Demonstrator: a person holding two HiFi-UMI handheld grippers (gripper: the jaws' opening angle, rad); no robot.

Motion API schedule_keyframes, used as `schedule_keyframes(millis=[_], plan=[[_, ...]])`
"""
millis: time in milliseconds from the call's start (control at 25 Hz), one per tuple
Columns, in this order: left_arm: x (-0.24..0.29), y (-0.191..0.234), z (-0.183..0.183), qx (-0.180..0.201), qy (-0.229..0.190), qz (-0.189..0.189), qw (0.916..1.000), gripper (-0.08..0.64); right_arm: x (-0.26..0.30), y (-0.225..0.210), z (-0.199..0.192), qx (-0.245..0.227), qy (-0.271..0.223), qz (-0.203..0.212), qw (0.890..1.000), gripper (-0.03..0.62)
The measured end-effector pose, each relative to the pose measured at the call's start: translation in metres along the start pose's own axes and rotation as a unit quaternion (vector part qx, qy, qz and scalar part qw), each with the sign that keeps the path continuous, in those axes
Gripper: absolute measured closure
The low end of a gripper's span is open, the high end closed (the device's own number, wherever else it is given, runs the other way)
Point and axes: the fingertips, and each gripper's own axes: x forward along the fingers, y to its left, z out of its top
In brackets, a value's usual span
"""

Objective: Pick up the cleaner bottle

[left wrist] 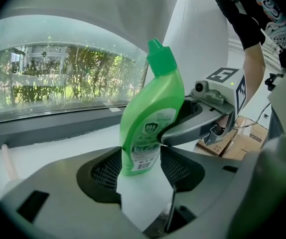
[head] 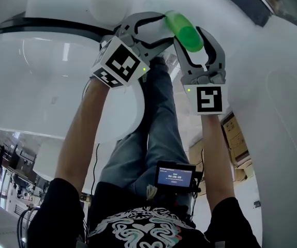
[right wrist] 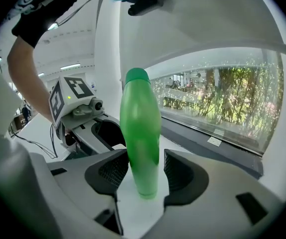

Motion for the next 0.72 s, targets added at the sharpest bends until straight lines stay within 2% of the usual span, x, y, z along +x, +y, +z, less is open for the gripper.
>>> schedule_keyframes(millis=[440, 640, 720], plan=[[0.002, 0.008, -0.007, 0.014, 0.029, -0.012, 0.9994, 0.327, 0.019, 0.000, 0.003, 0.018, -0.016, 0.007, 1.000, 0.379], [0.007, 0.009, -0.009, 0.034, 0.044, -0.038, 0.9977, 0.327, 0.021, 0.002, 0.001, 0.033, -0.019, 0.023, 0.999, 0.379], [0.011, 0.009, -0.013, 0.038, 0.054, -0.052, 0.9965, 0.327, 0.023, 0.003, 0.000, 0.019, -0.017, 0.034, 0.999, 0.379]])
